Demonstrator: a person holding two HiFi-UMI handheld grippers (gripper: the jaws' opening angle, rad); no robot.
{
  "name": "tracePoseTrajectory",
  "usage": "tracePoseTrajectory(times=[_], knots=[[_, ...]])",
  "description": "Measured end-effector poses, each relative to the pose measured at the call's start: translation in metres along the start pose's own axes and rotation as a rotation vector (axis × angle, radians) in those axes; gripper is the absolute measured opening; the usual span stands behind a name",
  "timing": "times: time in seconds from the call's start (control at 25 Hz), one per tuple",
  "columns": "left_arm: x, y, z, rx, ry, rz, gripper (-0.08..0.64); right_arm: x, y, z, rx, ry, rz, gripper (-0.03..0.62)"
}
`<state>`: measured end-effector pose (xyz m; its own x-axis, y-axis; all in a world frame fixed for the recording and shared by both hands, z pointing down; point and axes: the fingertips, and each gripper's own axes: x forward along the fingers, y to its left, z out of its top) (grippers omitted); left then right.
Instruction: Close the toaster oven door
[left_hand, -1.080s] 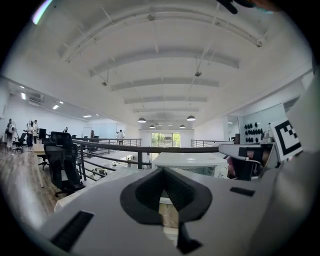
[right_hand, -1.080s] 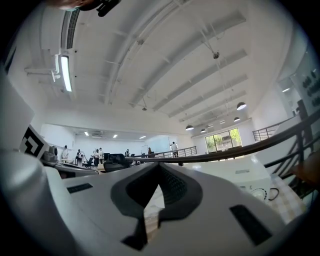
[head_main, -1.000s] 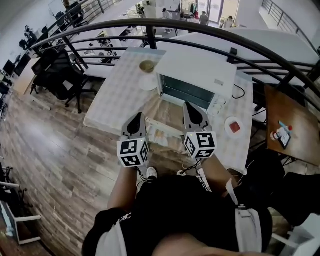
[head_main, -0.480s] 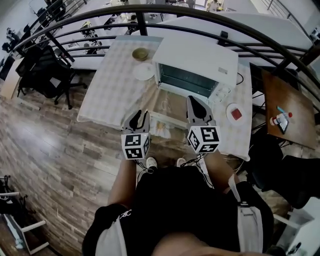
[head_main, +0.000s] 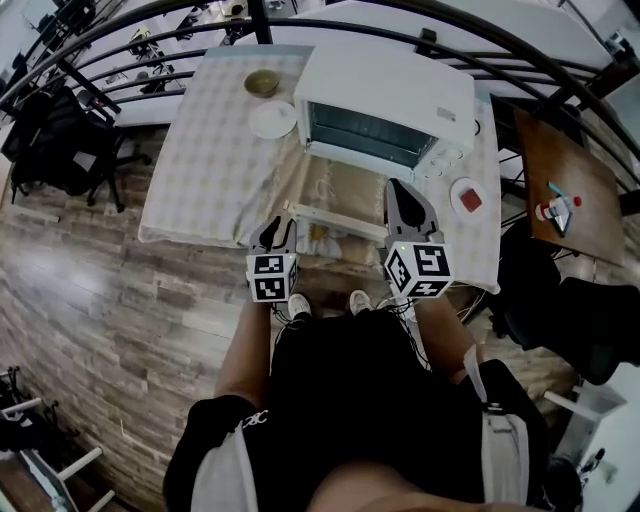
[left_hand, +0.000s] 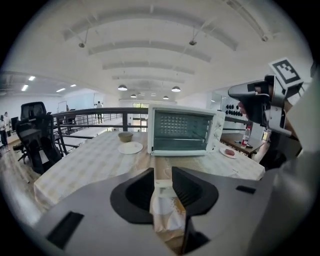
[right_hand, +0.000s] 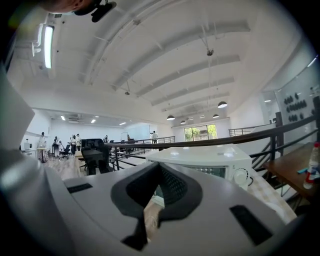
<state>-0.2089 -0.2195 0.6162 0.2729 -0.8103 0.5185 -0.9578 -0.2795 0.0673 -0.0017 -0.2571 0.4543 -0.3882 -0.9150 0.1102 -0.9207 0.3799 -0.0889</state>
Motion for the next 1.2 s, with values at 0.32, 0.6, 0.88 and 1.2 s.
tracePoseTrajectory(times=[0.32,0.6,0.88,1.2], knots=[[0.039,0.008,-0.045,-0.016,0.102,-0.052,0.120,-0.021,-0.016,-0.003,-0.034,0.016,-0.104,0.002],[0.073,0.017,-0.077,-0.004,0.183,-0.061,0.120,-0.050,-0.038,-0.012,-0.029,0.038,-0.212,0.002],[0.096,0.022,-0.089,0.007,0.231,-0.088,0.120,-0.072,-0.049,-0.025,-0.014,0.061,-0.293,0.002],[0.113,0.014,-0.087,0.029,0.251,-0.121,0.130,-0.079,-0.059,-0.019,-0.039,0.062,-0.336,0.002]])
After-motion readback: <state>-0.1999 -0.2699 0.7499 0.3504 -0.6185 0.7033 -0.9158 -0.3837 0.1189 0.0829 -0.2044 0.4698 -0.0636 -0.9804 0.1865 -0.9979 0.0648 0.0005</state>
